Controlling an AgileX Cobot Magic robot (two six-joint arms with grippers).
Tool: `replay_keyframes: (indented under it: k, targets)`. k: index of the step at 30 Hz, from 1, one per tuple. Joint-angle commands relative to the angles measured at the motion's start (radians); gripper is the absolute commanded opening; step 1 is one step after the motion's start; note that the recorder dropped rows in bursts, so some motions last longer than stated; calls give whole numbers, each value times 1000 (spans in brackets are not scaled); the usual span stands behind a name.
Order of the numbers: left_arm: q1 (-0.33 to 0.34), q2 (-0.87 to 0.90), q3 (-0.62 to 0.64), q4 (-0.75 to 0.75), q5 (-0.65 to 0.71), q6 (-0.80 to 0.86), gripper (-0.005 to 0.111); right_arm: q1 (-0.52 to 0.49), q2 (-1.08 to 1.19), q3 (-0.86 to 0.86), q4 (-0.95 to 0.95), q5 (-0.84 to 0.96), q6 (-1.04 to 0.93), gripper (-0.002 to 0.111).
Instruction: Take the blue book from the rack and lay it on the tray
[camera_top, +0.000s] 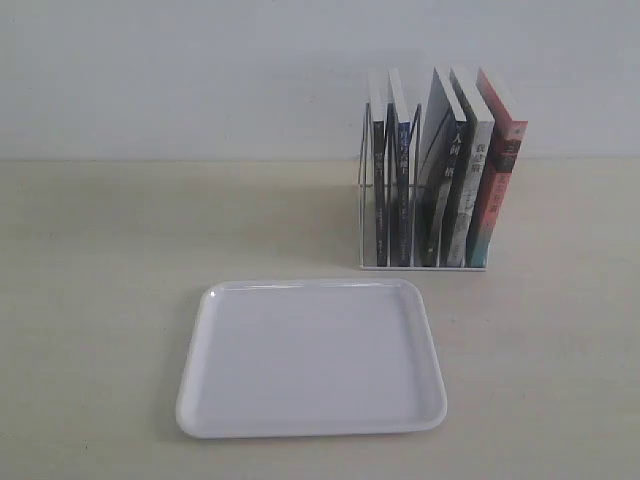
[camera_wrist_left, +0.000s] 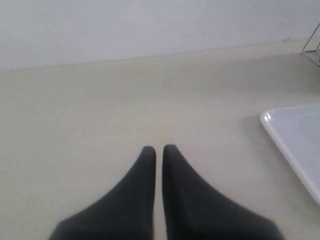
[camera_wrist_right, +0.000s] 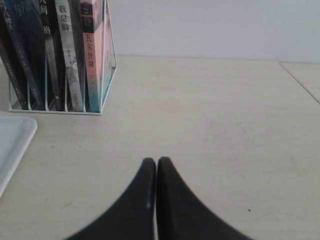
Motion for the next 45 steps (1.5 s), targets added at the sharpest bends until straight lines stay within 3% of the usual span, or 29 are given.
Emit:
replay_keyframes:
  k: [1, 28, 37, 45]
  targets:
    - [2, -3, -3, -2, -16, 2, 5, -3, -5, -1, 1, -4, 0, 0]
    - [2, -3, -3, -2, -16, 2, 5, -3, -5, -1, 1, -88, 0, 0]
    - [2, -3, -3, -2, -16, 2, 5, -3, -5, -1, 1, -320, -6, 0]
    - [2, -3, -3, -2, -16, 2, 5, -3, -5, -1, 1, -671, -6, 0]
